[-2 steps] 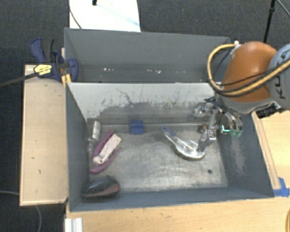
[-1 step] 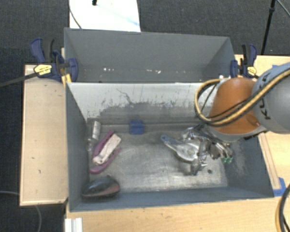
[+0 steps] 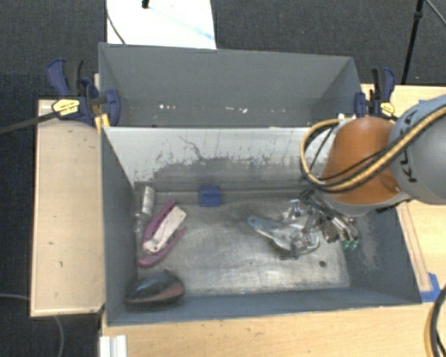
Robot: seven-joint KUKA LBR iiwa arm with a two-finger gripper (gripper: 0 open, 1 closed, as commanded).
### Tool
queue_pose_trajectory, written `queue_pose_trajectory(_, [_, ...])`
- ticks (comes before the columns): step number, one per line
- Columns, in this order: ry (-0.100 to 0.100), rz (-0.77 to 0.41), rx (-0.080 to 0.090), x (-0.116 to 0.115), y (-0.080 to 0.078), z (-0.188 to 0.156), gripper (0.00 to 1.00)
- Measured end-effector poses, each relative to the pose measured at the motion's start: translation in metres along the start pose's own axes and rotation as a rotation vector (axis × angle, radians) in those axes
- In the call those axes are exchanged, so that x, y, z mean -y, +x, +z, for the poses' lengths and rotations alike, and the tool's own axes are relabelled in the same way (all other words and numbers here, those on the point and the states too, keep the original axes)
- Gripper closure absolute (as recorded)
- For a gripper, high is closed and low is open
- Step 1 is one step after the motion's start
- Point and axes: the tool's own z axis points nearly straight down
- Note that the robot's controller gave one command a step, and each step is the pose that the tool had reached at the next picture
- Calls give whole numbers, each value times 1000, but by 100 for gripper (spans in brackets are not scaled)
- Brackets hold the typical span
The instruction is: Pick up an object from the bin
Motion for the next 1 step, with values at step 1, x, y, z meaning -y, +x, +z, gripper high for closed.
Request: queue_pose_trajectory(1, [2, -363, 5, 4, -2, -122, 100])
